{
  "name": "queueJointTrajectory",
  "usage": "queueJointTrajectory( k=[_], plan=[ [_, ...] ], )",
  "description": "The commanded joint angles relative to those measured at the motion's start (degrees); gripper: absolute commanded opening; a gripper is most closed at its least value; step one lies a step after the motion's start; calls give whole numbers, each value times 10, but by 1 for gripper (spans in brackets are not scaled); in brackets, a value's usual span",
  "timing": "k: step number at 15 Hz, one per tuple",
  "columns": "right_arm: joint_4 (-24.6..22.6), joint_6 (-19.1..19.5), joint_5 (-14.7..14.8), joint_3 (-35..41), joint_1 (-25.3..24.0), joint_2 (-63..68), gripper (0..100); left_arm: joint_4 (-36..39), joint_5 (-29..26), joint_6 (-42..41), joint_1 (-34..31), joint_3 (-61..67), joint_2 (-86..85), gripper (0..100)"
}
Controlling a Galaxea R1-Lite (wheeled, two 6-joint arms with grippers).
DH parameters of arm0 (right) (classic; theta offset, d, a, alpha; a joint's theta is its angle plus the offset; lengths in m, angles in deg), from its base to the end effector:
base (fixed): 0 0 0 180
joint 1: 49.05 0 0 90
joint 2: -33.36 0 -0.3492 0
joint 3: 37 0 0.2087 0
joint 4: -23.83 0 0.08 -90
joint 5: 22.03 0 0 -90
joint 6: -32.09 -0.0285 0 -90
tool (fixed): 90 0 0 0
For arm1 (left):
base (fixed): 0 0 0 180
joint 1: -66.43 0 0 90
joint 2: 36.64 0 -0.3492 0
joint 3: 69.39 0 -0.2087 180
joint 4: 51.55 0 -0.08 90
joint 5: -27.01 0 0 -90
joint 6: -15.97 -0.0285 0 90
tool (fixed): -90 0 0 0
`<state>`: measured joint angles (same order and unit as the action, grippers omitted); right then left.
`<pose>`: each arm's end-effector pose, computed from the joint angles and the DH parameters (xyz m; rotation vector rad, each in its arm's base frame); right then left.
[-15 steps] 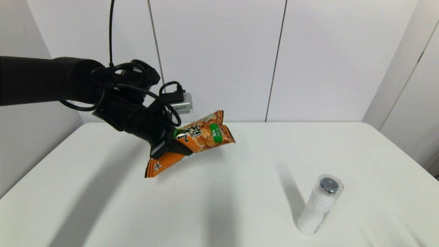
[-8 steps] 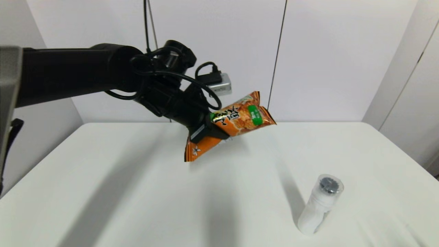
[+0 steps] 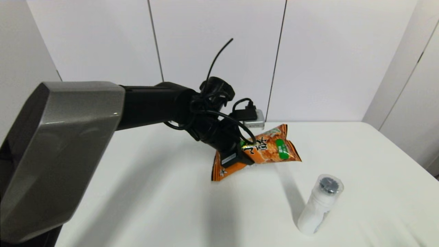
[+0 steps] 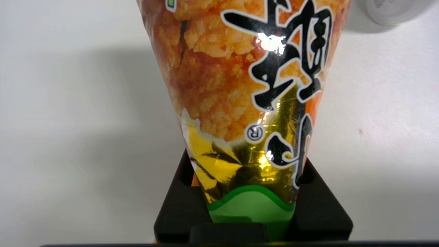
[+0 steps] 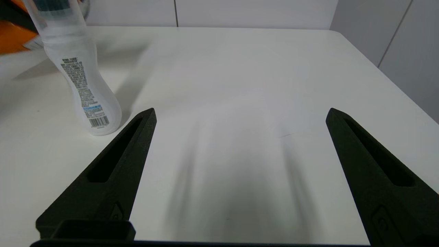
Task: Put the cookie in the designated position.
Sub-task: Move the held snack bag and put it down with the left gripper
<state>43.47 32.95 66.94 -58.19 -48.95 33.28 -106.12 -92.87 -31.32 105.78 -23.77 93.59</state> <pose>-0.0463 0.0006 0.0783 -0.0153 -0.0286 0.0160 0.3780 -0.3283 0.2010 0.7463 0.4121 -1.4460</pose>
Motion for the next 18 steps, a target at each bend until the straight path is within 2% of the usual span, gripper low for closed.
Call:
queueJointTrajectory(
  k=[1,6,8,18],
  plan=[
    [0,0,0,5,0,1,100,16,1,-3,18,-1,55,0],
    [0,0,0,5,0,1,100,87,18,-17,24,-6,91,0],
    [0,0,0,5,-1,1,100,90,39,-17,28,-10,90,0],
    [0,0,0,5,0,1,100,91,40,-17,47,-11,96,0]
  ],
)
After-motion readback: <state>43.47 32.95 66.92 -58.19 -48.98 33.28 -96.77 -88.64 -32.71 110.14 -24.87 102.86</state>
